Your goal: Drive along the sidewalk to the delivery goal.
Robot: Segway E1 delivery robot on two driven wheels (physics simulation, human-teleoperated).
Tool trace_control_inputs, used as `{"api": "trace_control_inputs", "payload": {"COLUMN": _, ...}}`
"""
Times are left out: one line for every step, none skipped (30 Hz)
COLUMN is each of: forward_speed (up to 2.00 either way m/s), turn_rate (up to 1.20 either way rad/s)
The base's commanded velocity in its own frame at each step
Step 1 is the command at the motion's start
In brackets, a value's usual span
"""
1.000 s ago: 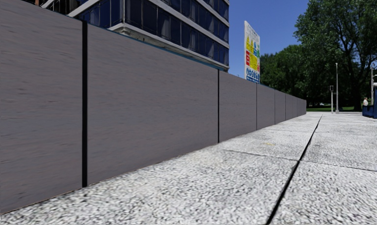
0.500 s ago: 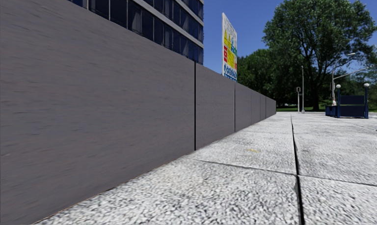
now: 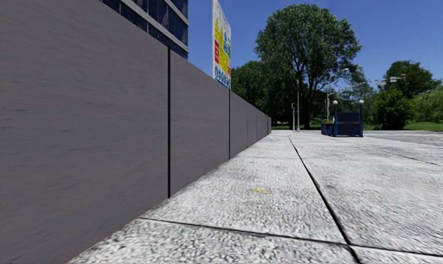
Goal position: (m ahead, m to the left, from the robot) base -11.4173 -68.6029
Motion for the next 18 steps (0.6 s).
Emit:
{"api": "trace_control_inputs", "payload": {"forward_speed": 2.00, "turn_rate": -0.59}}
{"api": "trace_control_inputs", "payload": {"forward_speed": 2.00, "turn_rate": -0.59}}
{"api": "trace_control_inputs", "payload": {"forward_speed": 2.00, "turn_rate": -0.59}}
{"api": "trace_control_inputs", "payload": {"forward_speed": 2.00, "turn_rate": -0.59}}
{"api": "trace_control_inputs", "payload": {"forward_speed": 2.00, "turn_rate": -0.60}}
{"api": "trace_control_inputs", "payload": {"forward_speed": 2.00, "turn_rate": -0.60}}
{"api": "trace_control_inputs", "payload": {"forward_speed": 2.00, "turn_rate": -0.60}}
{"api": "trace_control_inputs", "payload": {"forward_speed": 2.00, "turn_rate": -0.60}}
{"api": "trace_control_inputs", "payload": {"forward_speed": 2.00, "turn_rate": -0.60}}
{"api": "trace_control_inputs", "payload": {"forward_speed": 2.00, "turn_rate": -0.60}}
{"api": "trace_control_inputs", "payload": {"forward_speed": 2.00, "turn_rate": -0.60}}
{"api": "trace_control_inputs", "payload": {"forward_speed": 2.00, "turn_rate": -0.60}}
{"api": "trace_control_inputs", "payload": {"forward_speed": 2.00, "turn_rate": -0.60}}
{"api": "trace_control_inputs", "payload": {"forward_speed": 2.00, "turn_rate": -0.60}}
{"api": "trace_control_inputs", "payload": {"forward_speed": 2.00, "turn_rate": -0.60}}
{"api": "trace_control_inputs", "payload": {"forward_speed": 2.00, "turn_rate": -0.17}}
{"api": "trace_control_inputs", "payload": {"forward_speed": 2.00, "turn_rate": -0.17}}
{"api": "trace_control_inputs", "payload": {"forward_speed": 2.00, "turn_rate": 0.00}}
